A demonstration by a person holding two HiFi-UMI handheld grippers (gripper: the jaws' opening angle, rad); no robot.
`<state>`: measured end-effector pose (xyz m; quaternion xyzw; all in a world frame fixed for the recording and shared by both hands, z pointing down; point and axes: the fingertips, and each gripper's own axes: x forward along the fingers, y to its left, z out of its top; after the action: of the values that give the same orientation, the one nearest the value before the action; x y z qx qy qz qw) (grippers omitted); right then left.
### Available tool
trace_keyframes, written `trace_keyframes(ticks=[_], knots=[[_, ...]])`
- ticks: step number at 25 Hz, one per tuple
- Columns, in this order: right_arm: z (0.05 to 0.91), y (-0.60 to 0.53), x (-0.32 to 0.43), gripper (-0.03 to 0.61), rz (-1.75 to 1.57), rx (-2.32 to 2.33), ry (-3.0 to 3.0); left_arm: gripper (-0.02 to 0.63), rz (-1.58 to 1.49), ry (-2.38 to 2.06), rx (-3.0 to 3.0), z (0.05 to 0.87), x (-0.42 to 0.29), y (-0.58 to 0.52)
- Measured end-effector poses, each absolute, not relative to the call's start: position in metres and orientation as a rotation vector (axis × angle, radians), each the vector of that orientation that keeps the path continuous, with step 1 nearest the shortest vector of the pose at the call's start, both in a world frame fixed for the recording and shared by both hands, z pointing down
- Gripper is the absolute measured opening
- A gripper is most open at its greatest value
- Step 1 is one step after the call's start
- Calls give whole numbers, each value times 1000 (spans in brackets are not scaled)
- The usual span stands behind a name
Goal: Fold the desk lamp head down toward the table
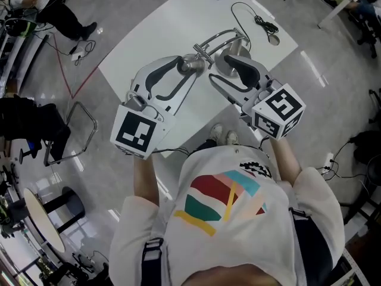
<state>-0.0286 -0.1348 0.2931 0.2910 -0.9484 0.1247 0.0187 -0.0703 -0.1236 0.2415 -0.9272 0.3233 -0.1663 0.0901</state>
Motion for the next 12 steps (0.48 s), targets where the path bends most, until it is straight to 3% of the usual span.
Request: trace_keyframes(ticks=[12], knots=[[339, -139, -34, 244, 534, 914, -2828, 175, -963, 1045, -2860, 377, -91, -130]])
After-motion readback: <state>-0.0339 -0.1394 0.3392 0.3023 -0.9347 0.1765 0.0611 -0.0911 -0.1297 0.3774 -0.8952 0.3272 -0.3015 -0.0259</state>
